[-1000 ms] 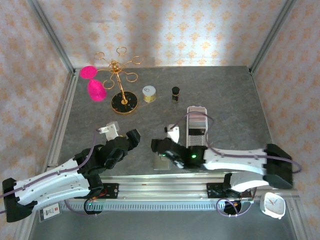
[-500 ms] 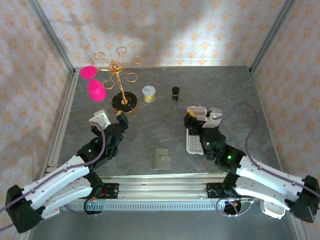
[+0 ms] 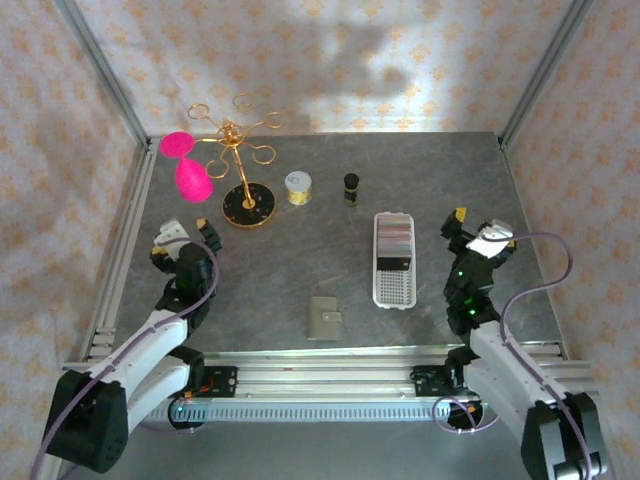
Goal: Put the credit cards into the card holder
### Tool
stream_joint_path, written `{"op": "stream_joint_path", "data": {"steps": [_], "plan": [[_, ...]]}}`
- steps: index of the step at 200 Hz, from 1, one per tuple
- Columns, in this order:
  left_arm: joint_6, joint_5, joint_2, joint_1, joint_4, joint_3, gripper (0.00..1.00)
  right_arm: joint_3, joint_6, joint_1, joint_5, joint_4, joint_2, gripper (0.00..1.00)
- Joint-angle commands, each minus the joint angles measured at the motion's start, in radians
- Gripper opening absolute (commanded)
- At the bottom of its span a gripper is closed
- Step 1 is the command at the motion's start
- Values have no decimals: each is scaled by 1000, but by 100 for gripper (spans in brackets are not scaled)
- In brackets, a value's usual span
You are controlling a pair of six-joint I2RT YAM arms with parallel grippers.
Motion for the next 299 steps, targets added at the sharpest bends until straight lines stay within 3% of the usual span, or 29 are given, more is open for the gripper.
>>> {"op": "stream_joint_path", "data": {"steps": [1, 45, 59, 89, 121, 147, 163, 182, 200, 235, 299], "plan": [[79, 125, 51, 46, 218, -34, 99, -5, -10, -15, -86, 116, 85, 100], [157, 180, 252, 81, 518, -101, 99, -37, -35, -17, -146, 318, 352, 100], [172, 224, 274, 87, 478, -67, 99, -50, -33, -17, -141, 384, 393, 100], [183, 277, 351, 101, 566, -49, 99, -39, -63, -18, -163, 414, 434, 100], [214, 333, 464, 111, 797, -86, 99, -8, -93, -20, -178, 410, 478, 100], [229, 374, 648, 125, 1108, -132, 99, -14, -102, -29, -209, 410, 471, 100], [210, 374, 587, 129, 962, -110, 99, -11, -109, -30, -265, 391, 464, 100], [223, 371, 630, 129, 987, -85, 99, 19, -110, -30, -290, 351, 483, 100], [187, 312, 601, 129, 832, -35, 99, 34, -101, -30, -328, 336, 491, 100], [191, 291, 612, 125, 871, -45, 99, 1, -79, -30, -459, 466, 531, 100], [194, 292, 615, 125, 876, -45, 99, 12, -68, -35, -431, 480, 564, 100]]}}
